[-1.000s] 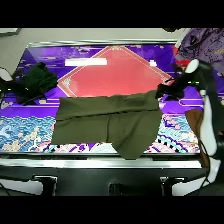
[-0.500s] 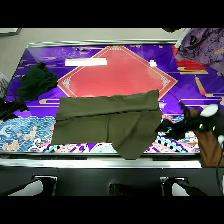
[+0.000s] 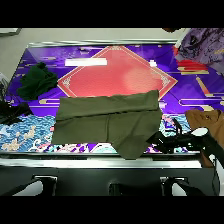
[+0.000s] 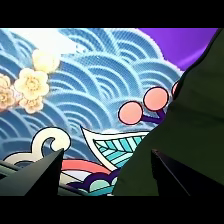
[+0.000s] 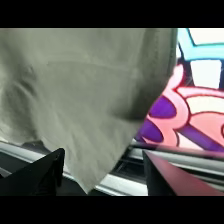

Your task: Fold the clothes and pants, and hang the long-sleeved shirts on hangers.

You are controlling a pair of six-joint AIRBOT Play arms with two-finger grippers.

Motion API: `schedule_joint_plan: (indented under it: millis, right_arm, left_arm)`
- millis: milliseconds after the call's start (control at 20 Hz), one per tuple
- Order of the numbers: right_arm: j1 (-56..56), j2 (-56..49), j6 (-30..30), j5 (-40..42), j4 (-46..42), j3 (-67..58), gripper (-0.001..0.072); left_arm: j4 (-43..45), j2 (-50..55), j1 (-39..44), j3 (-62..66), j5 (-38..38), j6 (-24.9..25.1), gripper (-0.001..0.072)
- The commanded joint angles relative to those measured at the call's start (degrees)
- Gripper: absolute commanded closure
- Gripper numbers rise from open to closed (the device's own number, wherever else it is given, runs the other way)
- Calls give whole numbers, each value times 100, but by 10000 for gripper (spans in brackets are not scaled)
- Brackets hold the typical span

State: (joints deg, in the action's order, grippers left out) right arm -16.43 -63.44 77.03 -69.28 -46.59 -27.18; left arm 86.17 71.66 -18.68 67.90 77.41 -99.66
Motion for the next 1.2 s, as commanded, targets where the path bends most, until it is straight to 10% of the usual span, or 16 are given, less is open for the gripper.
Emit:
schedule_joint_plan:
  millis: [0, 650, 900, 1150]
  right_arm:
    - [-2, 15, -31, 225, 138, 96, 165]
    - [531, -66, -129, 756, 590, 577, 180]
    - [1349, -286, 76, 1198, 638, 568, 678]
    - [1346, -286, 76, 1043, 636, 560, 685]
  left_arm:
    - [0, -4, 31, -17, -7, -7, 89]
    - [2, -4, 26, -20, -7, -302, 89]
    - [-24, -61, -103, -177, 103, -192, 89]
    - [-2114, -313, -1220, -1611, -39, 1451, 89]
